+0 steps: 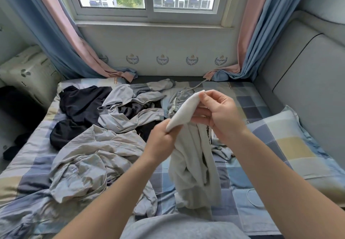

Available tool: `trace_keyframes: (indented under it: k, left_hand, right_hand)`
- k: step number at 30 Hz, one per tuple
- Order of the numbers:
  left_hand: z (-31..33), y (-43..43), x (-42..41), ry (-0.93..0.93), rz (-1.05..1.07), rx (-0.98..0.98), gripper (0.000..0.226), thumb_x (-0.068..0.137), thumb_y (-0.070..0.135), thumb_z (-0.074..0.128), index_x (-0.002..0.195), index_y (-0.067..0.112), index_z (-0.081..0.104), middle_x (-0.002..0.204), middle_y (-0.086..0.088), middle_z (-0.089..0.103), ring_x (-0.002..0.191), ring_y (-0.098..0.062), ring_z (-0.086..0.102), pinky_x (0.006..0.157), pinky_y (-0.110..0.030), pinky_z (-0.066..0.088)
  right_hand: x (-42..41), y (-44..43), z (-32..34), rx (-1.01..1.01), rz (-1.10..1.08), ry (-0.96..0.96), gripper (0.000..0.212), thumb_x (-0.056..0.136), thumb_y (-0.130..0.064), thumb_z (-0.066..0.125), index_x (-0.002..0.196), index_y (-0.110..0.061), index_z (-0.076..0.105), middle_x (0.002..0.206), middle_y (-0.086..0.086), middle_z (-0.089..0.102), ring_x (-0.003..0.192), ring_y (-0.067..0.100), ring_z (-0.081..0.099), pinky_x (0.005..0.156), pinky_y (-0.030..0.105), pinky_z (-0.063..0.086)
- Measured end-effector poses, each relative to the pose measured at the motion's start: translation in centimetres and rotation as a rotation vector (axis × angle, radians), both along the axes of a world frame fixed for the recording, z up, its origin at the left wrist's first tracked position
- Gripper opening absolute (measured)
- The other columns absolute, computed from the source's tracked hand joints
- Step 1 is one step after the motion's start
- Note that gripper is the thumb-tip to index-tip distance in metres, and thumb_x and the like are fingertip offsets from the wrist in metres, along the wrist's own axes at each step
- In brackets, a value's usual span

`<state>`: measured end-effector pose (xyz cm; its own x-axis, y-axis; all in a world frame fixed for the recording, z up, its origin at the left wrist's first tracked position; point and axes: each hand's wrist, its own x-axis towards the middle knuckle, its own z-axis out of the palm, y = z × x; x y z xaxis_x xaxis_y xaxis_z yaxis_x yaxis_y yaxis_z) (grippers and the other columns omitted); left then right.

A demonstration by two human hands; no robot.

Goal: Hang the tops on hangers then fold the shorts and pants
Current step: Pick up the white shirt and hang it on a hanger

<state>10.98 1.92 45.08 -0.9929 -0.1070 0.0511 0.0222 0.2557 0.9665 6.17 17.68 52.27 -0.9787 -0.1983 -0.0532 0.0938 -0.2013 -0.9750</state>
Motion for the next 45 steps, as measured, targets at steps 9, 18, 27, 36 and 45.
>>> trace_keyframes:
  k: [9,18,27,36,45]
  left_hand:
    - [4.7,-2.4,0.1,-0.027,0.173,0.288,0.024,0.103,0.014,0.052,0.087,0.010,0.069,0.082,-0.008,0.064,0.077,-0.017,0.057,0.070,-0.030,0.047]
    - [6.6,-3.4,0.7,-0.061,0.130,0.322,0.027,0.102,0.026,0.055,0.083,0.014,0.070,0.085,-0.011,0.063,0.082,-0.023,0.058,0.074,-0.037,0.047]
    - [4.8,-7.7,-0.2,-0.217,0.134,0.262,0.031,0.099,0.025,0.060,0.130,0.020,0.058,0.125,0.000,0.066,0.112,-0.016,0.063,0.086,-0.030,0.049]
    - [-1.3,-3.0,1.6,-0.573,-0.383,-0.048,0.045,0.084,0.040,0.078,0.122,0.026,0.060,0.123,0.004,0.066,0.108,-0.010,0.066,0.094,-0.033,0.054]
    - [-2.9,0.3,1.2,-0.205,-0.236,-0.003,0.033,0.085,0.036,0.067,0.107,0.011,0.065,0.097,-0.011,0.072,0.090,-0.024,0.070,0.088,-0.051,0.054]
  right_hand:
    - [2.1,1.5,-5.7,0.482,0.337,-0.073,0.043,0.089,-0.029,0.073,0.129,-0.024,0.054,0.129,-0.005,0.061,0.117,0.012,0.062,0.097,0.036,0.056]
    - [4.0,-1.6,-12.7,0.623,0.312,-0.034,0.028,0.093,-0.013,0.069,0.120,-0.010,0.066,0.115,0.004,0.072,0.112,0.021,0.065,0.097,0.043,0.051]
    - [1.0,1.1,-13.1,0.284,0.054,-0.165,0.007,0.095,-0.015,0.066,0.099,-0.012,0.071,0.095,0.002,0.078,0.092,0.024,0.072,0.078,0.034,0.057]
    - [0.1,-0.4,-7.7,0.140,-0.051,-0.145,0.025,0.088,-0.035,0.073,0.101,-0.013,0.073,0.094,0.008,0.078,0.090,0.025,0.075,0.081,0.039,0.059]
    - [0.6,-0.3,-3.0,-0.028,-0.072,-0.159,0.048,0.081,-0.045,0.070,0.109,-0.006,0.069,0.098,0.014,0.076,0.088,0.028,0.074,0.071,0.036,0.061]
